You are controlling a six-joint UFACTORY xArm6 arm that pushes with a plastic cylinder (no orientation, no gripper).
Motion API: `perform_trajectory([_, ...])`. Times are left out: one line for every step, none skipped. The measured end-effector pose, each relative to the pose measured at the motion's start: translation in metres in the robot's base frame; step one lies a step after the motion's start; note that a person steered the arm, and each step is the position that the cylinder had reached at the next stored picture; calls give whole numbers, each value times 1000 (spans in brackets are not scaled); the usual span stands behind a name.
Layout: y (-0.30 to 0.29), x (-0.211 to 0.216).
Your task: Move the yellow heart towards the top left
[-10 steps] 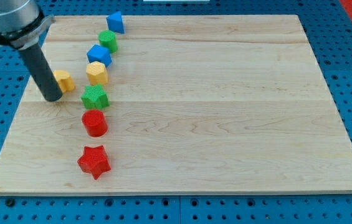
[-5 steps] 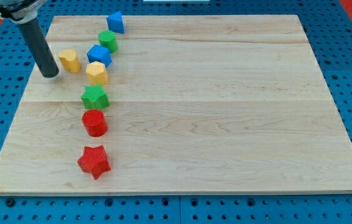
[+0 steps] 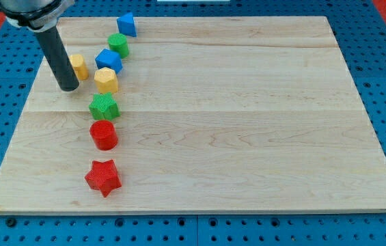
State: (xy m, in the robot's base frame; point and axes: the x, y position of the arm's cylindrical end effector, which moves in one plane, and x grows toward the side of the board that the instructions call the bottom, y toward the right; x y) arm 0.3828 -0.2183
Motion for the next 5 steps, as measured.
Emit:
perform_trajectory([3,-16])
perform_trajectory([3,-33])
perform_trajectory([3,-51])
perform_trajectory([3,-67])
perform_trajectory([3,-81])
